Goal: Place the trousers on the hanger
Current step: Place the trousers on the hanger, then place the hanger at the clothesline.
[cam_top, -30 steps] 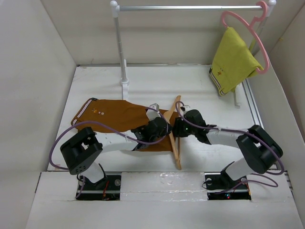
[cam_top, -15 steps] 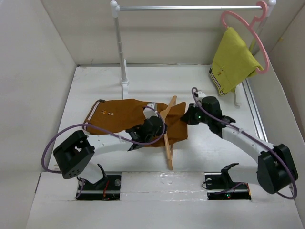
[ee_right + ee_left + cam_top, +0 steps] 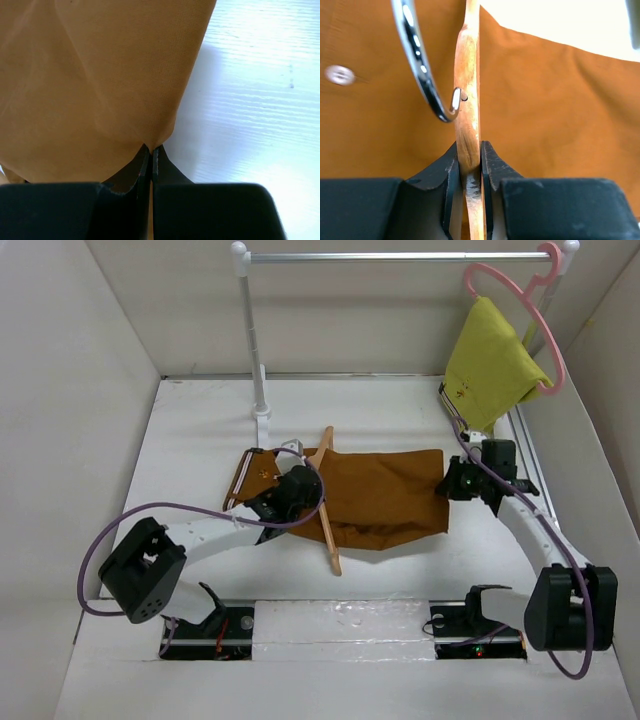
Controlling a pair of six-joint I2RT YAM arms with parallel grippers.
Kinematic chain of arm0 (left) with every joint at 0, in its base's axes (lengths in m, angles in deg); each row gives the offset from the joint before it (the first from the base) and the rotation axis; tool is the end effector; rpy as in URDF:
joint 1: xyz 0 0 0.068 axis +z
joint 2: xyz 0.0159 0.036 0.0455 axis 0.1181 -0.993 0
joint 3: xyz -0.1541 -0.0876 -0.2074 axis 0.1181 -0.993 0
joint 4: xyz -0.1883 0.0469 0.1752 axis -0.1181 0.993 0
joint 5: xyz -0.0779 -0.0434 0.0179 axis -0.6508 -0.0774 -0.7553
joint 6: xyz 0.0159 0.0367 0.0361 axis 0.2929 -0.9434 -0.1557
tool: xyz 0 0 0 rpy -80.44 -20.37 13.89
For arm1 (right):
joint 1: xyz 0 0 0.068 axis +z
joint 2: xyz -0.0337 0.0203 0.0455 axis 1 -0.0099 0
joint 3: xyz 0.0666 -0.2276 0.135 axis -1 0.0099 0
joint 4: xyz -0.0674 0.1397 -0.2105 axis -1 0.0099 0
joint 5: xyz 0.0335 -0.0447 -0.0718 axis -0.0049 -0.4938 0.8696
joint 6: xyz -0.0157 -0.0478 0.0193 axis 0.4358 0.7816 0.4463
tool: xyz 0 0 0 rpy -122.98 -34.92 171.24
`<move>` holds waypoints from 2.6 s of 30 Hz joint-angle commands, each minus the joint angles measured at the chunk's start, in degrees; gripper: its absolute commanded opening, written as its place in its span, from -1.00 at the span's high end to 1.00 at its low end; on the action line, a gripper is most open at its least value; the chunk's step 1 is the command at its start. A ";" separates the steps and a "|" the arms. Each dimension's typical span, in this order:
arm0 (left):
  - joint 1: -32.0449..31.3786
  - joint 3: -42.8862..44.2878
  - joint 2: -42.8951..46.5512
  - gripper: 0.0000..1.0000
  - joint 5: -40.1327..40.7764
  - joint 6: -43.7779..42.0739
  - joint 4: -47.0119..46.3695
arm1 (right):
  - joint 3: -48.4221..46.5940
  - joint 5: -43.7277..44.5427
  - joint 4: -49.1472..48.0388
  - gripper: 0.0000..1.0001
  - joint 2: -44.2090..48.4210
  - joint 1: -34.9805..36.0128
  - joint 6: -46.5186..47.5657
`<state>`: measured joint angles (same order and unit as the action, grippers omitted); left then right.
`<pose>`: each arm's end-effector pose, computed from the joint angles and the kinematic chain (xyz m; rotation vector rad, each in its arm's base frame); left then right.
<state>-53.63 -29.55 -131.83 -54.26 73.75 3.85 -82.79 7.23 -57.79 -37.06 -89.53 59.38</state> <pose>0.2138 -0.2086 0.2183 -0.2047 2.0391 -0.6301 0.2418 0.0105 0.2319 -0.0538 2.3752 0.4137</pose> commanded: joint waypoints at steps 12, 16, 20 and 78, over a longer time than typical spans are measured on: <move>-2.90 3.28 0.60 1.00 1.47 -8.04 4.60 | -0.81 -3.43 -6.83 1.00 -8.21 0.53 2.67; -2.90 5.21 -0.45 1.00 -0.46 -7.25 3.46 | -0.28 -3.60 -7.89 1.00 -9.70 1.15 2.40; -3.60 9.17 -0.20 1.00 1.64 -7.07 5.57 | -0.11 -2.81 -7.80 1.00 -9.36 2.30 2.32; -1.14 73.68 -0.46 -0.98 -5.83 -24.38 24.11 | -32.52 -13.97 -42.25 1.00 -6.01 23.58 -34.25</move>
<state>-54.85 40.53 -136.68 -60.62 52.33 32.51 -106.41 -3.69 -83.54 -44.80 -62.91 22.07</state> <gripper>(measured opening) 0.986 0.315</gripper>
